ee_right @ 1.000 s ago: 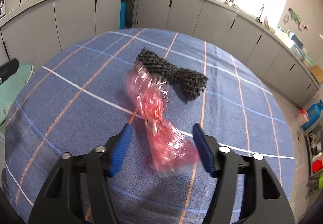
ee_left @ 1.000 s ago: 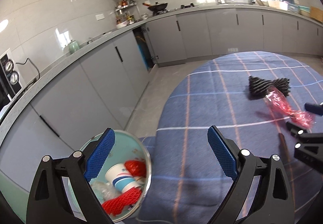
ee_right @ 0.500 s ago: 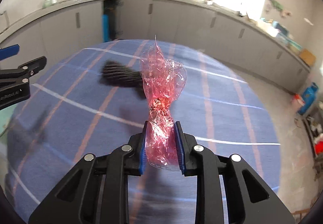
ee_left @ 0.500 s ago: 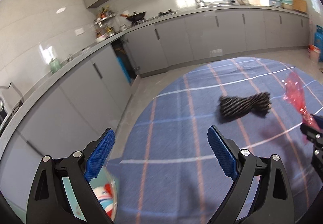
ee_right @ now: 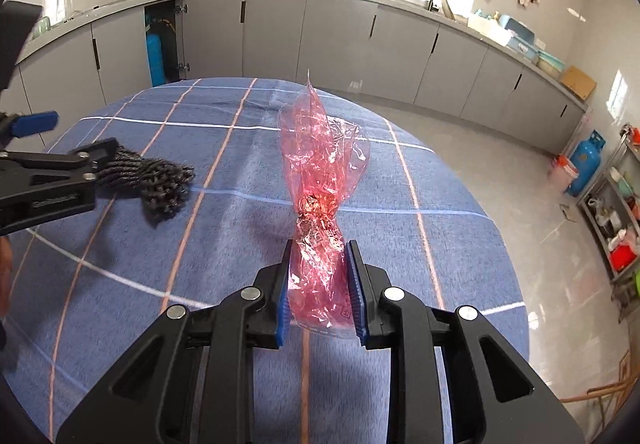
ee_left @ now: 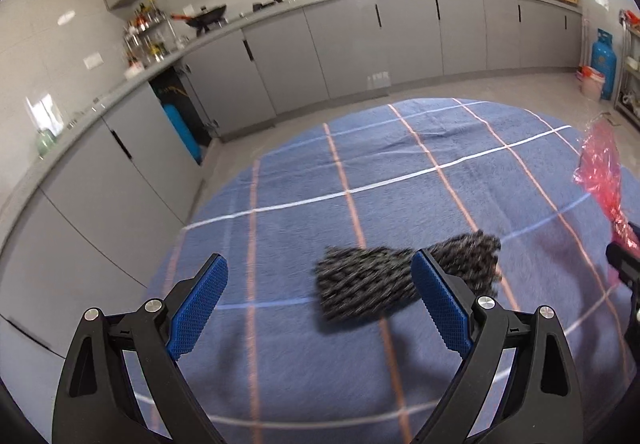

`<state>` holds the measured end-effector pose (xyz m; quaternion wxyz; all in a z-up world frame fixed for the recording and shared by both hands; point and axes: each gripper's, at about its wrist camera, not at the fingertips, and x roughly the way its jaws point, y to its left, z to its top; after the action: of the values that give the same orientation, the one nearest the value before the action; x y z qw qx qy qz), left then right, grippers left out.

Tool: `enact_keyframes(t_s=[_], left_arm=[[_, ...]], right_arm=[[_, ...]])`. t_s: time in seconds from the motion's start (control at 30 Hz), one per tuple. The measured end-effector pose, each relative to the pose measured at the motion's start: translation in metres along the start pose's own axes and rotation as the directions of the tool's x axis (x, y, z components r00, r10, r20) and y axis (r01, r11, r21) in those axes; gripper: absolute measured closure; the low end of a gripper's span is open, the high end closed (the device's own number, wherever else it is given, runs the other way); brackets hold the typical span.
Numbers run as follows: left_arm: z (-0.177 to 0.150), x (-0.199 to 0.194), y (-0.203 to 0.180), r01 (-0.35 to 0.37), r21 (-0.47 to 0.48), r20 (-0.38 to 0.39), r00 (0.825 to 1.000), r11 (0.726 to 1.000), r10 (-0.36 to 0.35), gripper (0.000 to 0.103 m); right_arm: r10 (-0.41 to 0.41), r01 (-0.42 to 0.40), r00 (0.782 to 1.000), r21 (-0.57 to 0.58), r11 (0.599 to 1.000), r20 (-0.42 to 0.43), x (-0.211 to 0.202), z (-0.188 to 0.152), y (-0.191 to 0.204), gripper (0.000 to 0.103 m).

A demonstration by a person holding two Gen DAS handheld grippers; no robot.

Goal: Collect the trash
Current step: 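Grasp the black scrubber with the left gripper while the right gripper grasps the pink bag, then carry the black scrubber and pink bag over the teal bin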

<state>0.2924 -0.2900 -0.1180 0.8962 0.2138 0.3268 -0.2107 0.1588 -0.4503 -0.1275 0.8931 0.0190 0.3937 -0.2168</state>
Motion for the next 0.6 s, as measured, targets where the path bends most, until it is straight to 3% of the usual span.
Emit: enact_keyframes(t_s=[0.1, 0.17, 0.23, 0.27, 0.3, 0.33, 0.37, 0.6], left_arm=[[-0.001, 0.013, -0.003, 0.047, -0.025, -0.04, 0.998, 0.999, -0.048, 0.013], [-0.005, 0.018, -0.01, 0.068, -0.004, -0.056, 0.996, 0.998, -0.068, 0.026], [-0.008, 0.021, -0.014, 0.117, -0.007, -0.068, 0.991, 0.993, -0.118, 0.048], [-0.009, 0.02, -0.015, 0.131, -0.006, -0.067, 0.989, 0.991, -0.131, 0.051], [-0.009, 0.019, -0.018, 0.132, 0.004, -0.064, 0.989, 0.991, -0.131, 0.06], [-0.009, 0.018, -0.02, 0.147, 0.015, -0.063, 0.987, 0.989, -0.146, 0.079], [-0.01, 0.017, -0.022, 0.166, 0.021, -0.068, 0.984, 0.986, -0.165, 0.085], [-0.017, -0.004, -0.015, 0.148, 0.019, -0.038, 0.988, 0.989, -0.148, 0.088]], right_arm=[[0.018, -0.018, 1.0, 0.003, 1.0, -0.01, 0.005, 0.002, -0.003, 0.078], [0.028, -0.028, 0.999, -0.001, 1.0, -0.016, 0.007, 0.001, -0.002, 0.078], [0.035, -0.035, 0.999, -0.006, 0.999, -0.02, 0.008, 0.0, -0.003, 0.078], [0.038, -0.038, 0.999, -0.006, 0.999, -0.018, 0.007, 0.0, -0.003, 0.078], [0.04, -0.04, 0.999, -0.007, 0.999, -0.018, 0.007, 0.0, -0.002, 0.078], [0.042, -0.042, 0.999, -0.01, 0.999, -0.02, 0.007, 0.0, -0.002, 0.078], [0.043, -0.043, 0.999, -0.013, 0.999, -0.022, 0.007, 0.0, -0.001, 0.078], [0.061, -0.061, 0.998, -0.024, 0.998, -0.017, -0.004, -0.003, 0.01, 0.078]])
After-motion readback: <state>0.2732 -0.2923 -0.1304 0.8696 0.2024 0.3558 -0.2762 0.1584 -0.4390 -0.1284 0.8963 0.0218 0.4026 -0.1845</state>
